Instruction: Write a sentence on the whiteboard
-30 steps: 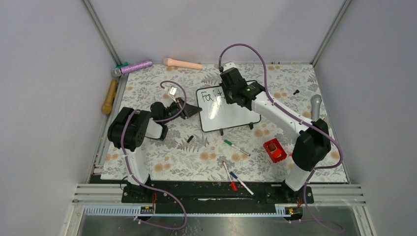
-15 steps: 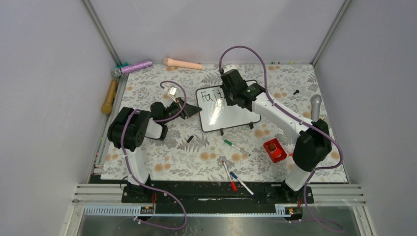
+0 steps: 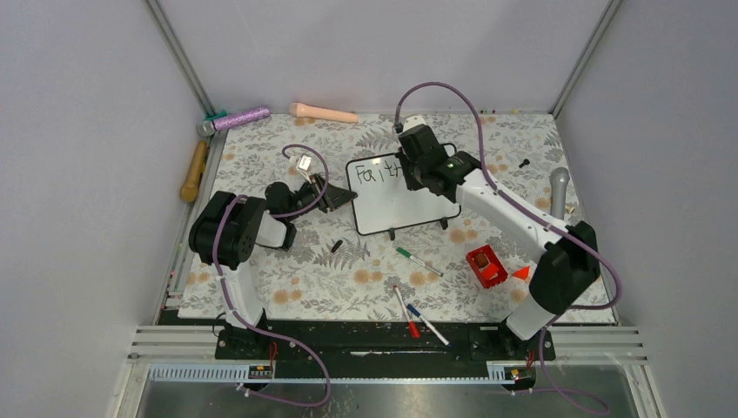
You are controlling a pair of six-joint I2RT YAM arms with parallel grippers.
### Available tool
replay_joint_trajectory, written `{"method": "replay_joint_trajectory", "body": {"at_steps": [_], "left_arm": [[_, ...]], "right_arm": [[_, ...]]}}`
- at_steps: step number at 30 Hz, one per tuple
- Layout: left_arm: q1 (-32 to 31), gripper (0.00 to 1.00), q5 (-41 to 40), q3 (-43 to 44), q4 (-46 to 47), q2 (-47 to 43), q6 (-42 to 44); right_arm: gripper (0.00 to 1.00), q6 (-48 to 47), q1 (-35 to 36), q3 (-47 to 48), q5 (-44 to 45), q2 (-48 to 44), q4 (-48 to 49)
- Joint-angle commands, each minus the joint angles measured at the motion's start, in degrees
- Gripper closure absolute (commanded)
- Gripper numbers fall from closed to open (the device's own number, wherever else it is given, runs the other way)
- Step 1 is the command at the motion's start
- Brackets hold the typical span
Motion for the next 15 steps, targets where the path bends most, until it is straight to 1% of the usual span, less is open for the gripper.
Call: {"method": "replay_joint_trajectory", "body": {"at_steps": [1,6,9,12,15], "left_arm": [[0.28,0.68,-0.74,-0.75,4.59,-2.86,0.24],[0.28,0.61,-1.06,-1.88,4.27,-4.18,0.72],[0.28,0.58,-1.65,-2.78,2.15,-5.65,1.93],[0.28,0.57,-3.10,-4.20,-1.60,-8.14,4.08],[-0.17,0.56,-5.33,-5.60,-7.56,-12.74,6.91]], "right_arm": [[1.00,1.27,-0.54,-3.08,-1.43,-8.92,3.73],[1.00,1.86,-0.54,-12.17,-1.94,-15.94,11.18],[1.00,1.92,-0.55,-17.03,-1.09,-19.34,14.19],[1.00,1.91,-0.57,-20.08,-0.37,-21.73,16.58],[1.00,2.37,-0.56,-22.60,-0.62,-23.76,18.92]]}}
